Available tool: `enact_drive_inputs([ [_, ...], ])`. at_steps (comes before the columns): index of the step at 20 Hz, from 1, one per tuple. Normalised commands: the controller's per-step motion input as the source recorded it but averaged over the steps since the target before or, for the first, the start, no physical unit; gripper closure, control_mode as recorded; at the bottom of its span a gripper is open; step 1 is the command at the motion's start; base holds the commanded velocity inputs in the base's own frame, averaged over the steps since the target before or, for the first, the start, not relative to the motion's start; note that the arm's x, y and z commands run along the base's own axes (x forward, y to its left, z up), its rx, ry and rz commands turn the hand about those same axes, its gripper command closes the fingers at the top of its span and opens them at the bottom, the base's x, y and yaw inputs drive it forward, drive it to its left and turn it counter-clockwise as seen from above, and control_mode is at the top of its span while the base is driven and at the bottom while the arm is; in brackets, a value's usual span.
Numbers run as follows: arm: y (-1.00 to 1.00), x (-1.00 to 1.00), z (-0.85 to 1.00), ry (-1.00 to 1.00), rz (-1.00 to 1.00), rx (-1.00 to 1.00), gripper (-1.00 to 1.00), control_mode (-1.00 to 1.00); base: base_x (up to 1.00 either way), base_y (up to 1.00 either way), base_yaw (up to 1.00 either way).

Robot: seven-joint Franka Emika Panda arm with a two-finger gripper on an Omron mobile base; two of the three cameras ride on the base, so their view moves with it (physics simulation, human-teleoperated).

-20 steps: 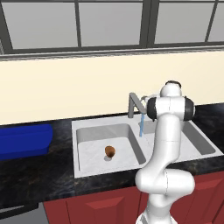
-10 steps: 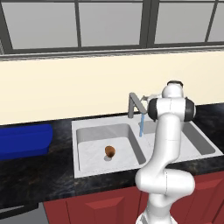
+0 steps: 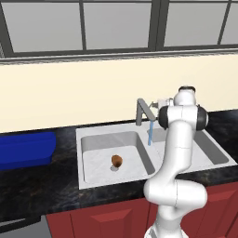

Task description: Pick up all produce items and place them in the sink. Turn on the sink faucet to wash them. Then turn the sink off and put them in the tray.

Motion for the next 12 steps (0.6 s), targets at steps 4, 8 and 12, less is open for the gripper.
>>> enact_drive_inputs([
  [4,0.62,0.01,0.00,-0.14,0.27,0.00,1.00,-1.00,0.00,0.00,0.00],
  [8,0.50,0.02,0.00,-0.13,0.24,0.00,1.00,-1.00,0.00,0.00,0.00],
  [12,0.33,0.00,0.00,-0.13,0.19,-0.01,-1.00,-1.00,0.00,0.00,0.00],
])
